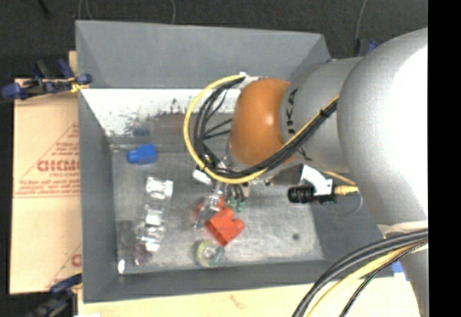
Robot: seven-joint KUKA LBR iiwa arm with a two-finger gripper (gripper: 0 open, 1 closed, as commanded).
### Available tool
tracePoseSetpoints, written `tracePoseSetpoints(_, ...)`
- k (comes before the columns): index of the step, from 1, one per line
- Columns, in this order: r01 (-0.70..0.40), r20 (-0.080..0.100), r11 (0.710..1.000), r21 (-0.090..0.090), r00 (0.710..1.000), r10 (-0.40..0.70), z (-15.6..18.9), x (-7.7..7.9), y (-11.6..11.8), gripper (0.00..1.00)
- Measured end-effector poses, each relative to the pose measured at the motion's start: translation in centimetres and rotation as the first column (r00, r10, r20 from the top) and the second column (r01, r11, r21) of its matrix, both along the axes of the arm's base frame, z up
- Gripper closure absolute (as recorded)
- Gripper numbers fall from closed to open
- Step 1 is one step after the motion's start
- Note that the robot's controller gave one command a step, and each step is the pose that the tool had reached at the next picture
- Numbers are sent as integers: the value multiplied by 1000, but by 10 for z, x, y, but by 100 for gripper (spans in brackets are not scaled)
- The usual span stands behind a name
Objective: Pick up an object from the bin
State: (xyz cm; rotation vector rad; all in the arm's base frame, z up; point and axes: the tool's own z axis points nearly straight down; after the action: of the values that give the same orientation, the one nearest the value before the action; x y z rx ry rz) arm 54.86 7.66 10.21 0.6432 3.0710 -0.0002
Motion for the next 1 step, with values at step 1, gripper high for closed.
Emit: tracePoseSetpoints(1,136,6,991,7,991,-136,-28,-8,-28,0)
